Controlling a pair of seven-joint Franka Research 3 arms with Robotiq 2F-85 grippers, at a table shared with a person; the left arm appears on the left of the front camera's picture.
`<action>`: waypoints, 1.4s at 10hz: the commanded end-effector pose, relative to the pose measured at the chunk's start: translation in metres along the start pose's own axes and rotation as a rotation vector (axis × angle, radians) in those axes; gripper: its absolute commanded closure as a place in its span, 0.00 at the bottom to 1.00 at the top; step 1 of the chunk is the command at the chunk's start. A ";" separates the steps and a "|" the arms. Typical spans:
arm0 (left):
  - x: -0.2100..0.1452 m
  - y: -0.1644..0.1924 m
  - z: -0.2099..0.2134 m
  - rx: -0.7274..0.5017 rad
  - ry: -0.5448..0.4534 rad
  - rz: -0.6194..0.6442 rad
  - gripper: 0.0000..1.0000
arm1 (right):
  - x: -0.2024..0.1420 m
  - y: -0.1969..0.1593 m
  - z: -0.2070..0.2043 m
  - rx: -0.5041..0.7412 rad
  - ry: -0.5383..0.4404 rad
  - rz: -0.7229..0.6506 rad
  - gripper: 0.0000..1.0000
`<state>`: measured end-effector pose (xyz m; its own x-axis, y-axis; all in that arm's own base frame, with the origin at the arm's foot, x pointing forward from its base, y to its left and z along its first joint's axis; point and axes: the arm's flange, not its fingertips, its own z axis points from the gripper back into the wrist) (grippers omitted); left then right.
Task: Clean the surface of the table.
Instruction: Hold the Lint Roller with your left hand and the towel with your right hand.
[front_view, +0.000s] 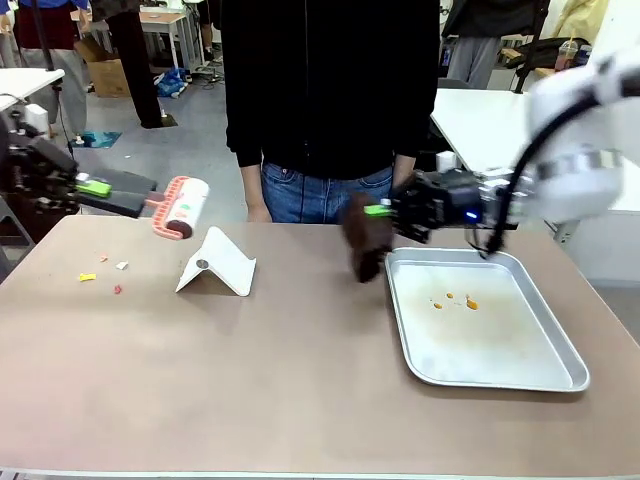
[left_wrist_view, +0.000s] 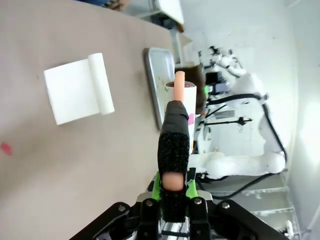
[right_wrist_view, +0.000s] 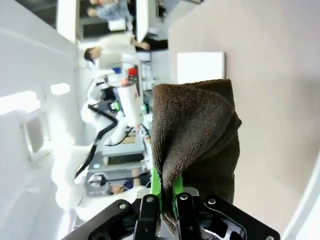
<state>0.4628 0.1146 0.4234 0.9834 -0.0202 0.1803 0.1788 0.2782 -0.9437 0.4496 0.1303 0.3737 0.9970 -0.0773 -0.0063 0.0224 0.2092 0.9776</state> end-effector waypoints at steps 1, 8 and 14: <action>-0.007 0.018 0.048 -0.085 -0.043 0.011 1.00 | -0.048 -0.002 0.054 -0.034 -0.031 0.008 1.00; -0.072 0.137 0.213 -0.185 -0.080 0.110 1.00 | -0.095 -0.035 0.241 0.015 -0.334 -0.112 1.00; -0.088 0.159 0.218 -0.169 -0.108 0.138 1.00 | -0.095 -0.046 0.261 0.004 -0.378 -0.118 1.00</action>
<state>0.4010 0.3709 0.3152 0.9898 0.1270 0.0638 0.0520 0.0948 -0.9941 0.3341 -0.1292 0.3814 0.8871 -0.4593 -0.0457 0.1383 0.1700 0.9757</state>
